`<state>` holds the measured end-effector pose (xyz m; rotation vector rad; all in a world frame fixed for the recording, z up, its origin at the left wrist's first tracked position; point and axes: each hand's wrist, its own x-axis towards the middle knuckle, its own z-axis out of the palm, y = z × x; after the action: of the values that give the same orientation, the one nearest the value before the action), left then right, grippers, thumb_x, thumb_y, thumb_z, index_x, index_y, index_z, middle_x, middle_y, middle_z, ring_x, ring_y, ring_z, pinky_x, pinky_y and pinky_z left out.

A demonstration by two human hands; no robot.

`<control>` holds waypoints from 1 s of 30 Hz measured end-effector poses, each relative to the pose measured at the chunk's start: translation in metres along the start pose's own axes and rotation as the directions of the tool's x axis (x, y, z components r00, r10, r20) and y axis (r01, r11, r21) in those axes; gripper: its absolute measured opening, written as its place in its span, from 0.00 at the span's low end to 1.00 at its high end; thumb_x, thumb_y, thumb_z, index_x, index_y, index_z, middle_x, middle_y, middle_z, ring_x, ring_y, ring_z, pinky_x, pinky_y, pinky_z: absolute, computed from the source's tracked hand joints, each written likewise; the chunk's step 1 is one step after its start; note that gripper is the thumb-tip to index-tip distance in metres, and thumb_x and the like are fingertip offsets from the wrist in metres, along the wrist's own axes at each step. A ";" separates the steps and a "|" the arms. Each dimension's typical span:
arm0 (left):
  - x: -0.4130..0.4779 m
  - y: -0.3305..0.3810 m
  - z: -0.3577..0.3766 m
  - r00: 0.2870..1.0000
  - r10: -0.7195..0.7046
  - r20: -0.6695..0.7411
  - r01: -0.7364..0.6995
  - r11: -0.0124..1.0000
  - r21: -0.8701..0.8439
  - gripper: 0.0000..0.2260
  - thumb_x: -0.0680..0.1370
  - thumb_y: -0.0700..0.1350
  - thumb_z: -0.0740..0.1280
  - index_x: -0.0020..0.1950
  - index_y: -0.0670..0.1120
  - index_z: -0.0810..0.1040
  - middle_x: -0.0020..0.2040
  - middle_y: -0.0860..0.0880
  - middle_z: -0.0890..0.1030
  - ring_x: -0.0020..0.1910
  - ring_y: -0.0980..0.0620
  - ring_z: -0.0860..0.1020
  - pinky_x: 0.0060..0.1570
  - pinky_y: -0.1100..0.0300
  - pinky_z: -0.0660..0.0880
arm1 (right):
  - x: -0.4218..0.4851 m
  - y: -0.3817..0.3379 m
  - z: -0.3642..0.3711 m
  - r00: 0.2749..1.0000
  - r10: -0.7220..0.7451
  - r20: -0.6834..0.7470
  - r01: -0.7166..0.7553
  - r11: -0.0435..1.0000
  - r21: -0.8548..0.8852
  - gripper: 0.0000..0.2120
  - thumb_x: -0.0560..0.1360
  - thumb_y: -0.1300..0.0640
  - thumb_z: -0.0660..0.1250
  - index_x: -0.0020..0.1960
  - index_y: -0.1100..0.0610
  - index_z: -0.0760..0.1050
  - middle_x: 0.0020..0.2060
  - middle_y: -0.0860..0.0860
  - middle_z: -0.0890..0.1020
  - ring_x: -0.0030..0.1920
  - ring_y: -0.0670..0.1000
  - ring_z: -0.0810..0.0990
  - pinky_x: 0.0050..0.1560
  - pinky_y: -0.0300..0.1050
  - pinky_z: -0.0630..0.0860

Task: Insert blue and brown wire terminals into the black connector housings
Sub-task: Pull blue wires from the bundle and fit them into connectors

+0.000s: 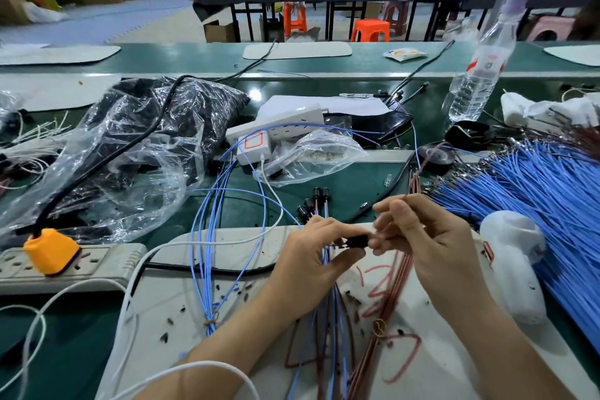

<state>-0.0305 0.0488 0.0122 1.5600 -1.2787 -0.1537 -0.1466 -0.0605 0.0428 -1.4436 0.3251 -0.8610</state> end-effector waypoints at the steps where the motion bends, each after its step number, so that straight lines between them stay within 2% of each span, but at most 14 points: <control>1: 0.000 0.000 0.000 1.000 0.002 -0.006 -0.002 1.000 0.000 0.11 0.72 0.38 0.72 0.54 0.43 0.82 0.45 0.54 0.81 0.46 0.49 0.78 0.49 0.57 0.75 | 0.001 0.000 0.000 0.999 0.010 -0.040 -0.010 1.000 0.015 0.09 0.72 0.55 0.64 0.42 0.61 0.79 0.30 0.54 0.80 0.28 0.52 0.82 0.31 0.39 0.80; 4: 0.001 -0.001 -0.001 1.000 0.009 -0.007 -0.009 1.000 0.004 0.11 0.72 0.39 0.72 0.53 0.44 0.83 0.45 0.55 0.80 0.46 0.51 0.79 0.50 0.60 0.75 | 0.001 0.001 0.000 0.996 0.026 -0.087 -0.024 1.000 0.015 0.07 0.69 0.56 0.66 0.41 0.59 0.80 0.28 0.54 0.80 0.27 0.53 0.82 0.30 0.40 0.80; 7: 0.000 -0.003 0.000 1.000 0.005 -0.003 -0.005 1.000 0.017 0.10 0.72 0.39 0.73 0.52 0.44 0.83 0.44 0.56 0.80 0.44 0.51 0.78 0.48 0.59 0.75 | -0.001 0.002 0.001 0.999 -0.008 -0.040 0.006 0.998 -0.057 0.05 0.68 0.55 0.68 0.38 0.53 0.83 0.27 0.55 0.80 0.27 0.53 0.81 0.30 0.40 0.79; 9: 0.000 -0.004 -0.001 1.000 0.008 -0.020 -0.008 1.000 0.015 0.10 0.72 0.40 0.73 0.53 0.45 0.83 0.45 0.57 0.80 0.45 0.53 0.77 0.49 0.62 0.74 | -0.001 0.004 0.000 0.999 -0.025 -0.027 0.023 0.996 -0.081 0.05 0.68 0.56 0.69 0.39 0.50 0.84 0.28 0.55 0.82 0.28 0.52 0.82 0.30 0.39 0.79; 11: 0.001 -0.004 -0.001 0.999 0.021 -0.048 -0.020 1.000 0.021 0.10 0.71 0.41 0.72 0.53 0.46 0.83 0.45 0.60 0.80 0.46 0.55 0.76 0.49 0.64 0.73 | -0.001 0.006 -0.001 0.999 -0.031 -0.031 0.028 0.995 -0.094 0.06 0.67 0.57 0.69 0.40 0.49 0.85 0.31 0.54 0.83 0.30 0.51 0.82 0.31 0.38 0.79; 14: 0.001 -0.005 -0.001 0.997 0.030 -0.070 -0.029 0.999 0.024 0.10 0.71 0.42 0.72 0.52 0.45 0.82 0.44 0.58 0.80 0.44 0.52 0.76 0.47 0.58 0.74 | -0.003 0.012 0.001 0.997 -0.079 0.024 0.082 0.969 -0.234 0.07 0.66 0.55 0.71 0.42 0.48 0.85 0.38 0.52 0.83 0.36 0.49 0.82 0.34 0.37 0.78; 16: 0.001 -0.004 -0.001 0.998 0.002 -0.064 -0.005 0.999 -0.045 0.09 0.72 0.41 0.73 0.51 0.45 0.82 0.43 0.56 0.81 0.42 0.52 0.78 0.46 0.59 0.74 | -0.005 0.014 0.004 0.998 -0.053 0.045 0.063 0.965 -0.254 0.11 0.64 0.52 0.72 0.47 0.45 0.84 0.42 0.49 0.81 0.38 0.48 0.81 0.36 0.38 0.79; 18: 0.001 -0.001 -0.001 0.997 -0.049 -0.066 0.035 0.978 -0.208 0.08 0.72 0.40 0.73 0.50 0.44 0.80 0.43 0.53 0.82 0.41 0.53 0.79 0.46 0.61 0.75 | -0.006 0.014 0.004 0.995 0.026 0.093 -0.006 0.978 -0.211 0.18 0.63 0.49 0.73 0.53 0.43 0.82 0.43 0.48 0.82 0.38 0.46 0.82 0.39 0.38 0.80; 20: 0.002 0.002 -0.001 0.990 -0.111 -0.090 0.070 0.926 -0.371 0.08 0.71 0.38 0.72 0.49 0.45 0.77 0.40 0.53 0.81 0.39 0.55 0.79 0.44 0.62 0.76 | -0.005 0.014 0.004 0.980 0.116 0.159 -0.091 0.984 -0.153 0.19 0.61 0.50 0.74 0.53 0.43 0.81 0.40 0.49 0.84 0.36 0.46 0.82 0.40 0.38 0.80; 22: 0.003 0.005 -0.001 0.977 -0.186 -0.104 0.112 0.863 -0.492 0.09 0.70 0.38 0.72 0.48 0.45 0.76 0.38 0.52 0.80 0.37 0.55 0.77 0.42 0.63 0.75 | -0.005 0.014 0.004 0.970 0.144 0.197 -0.114 0.981 -0.155 0.16 0.62 0.53 0.74 0.49 0.46 0.82 0.36 0.53 0.84 0.33 0.47 0.81 0.38 0.37 0.79; 27: 0.008 0.003 -0.005 0.939 -0.325 -0.113 0.205 0.791 -0.577 0.09 0.68 0.43 0.71 0.46 0.43 0.77 0.37 0.54 0.80 0.37 0.56 0.78 0.41 0.64 0.76 | -0.004 0.012 0.004 0.953 0.198 0.229 -0.177 0.978 -0.108 0.09 0.66 0.62 0.72 0.47 0.58 0.80 0.29 0.54 0.81 0.30 0.47 0.77 0.32 0.35 0.73; 28: 0.009 0.001 -0.006 0.918 -0.376 -0.128 0.218 0.747 -0.628 0.09 0.68 0.43 0.71 0.46 0.44 0.78 0.37 0.53 0.80 0.36 0.56 0.79 0.41 0.63 0.77 | -0.003 0.011 0.002 0.937 0.234 0.260 -0.219 0.972 -0.087 0.10 0.66 0.63 0.71 0.47 0.60 0.79 0.29 0.54 0.80 0.30 0.47 0.77 0.32 0.35 0.73; 30: 0.014 -0.004 -0.012 0.847 -0.511 -0.145 0.194 0.552 -0.811 0.08 0.67 0.41 0.70 0.45 0.43 0.79 0.36 0.50 0.81 0.35 0.56 0.79 0.38 0.64 0.77 | -0.003 0.008 -0.003 0.870 0.327 0.369 -0.317 0.944 -0.090 0.13 0.66 0.63 0.72 0.49 0.61 0.76 0.30 0.55 0.80 0.31 0.48 0.78 0.33 0.37 0.74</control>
<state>-0.0141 0.0453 0.0211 0.9748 -0.4289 -0.5776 -0.1478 -0.0611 0.0338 -1.4919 0.2729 -0.2944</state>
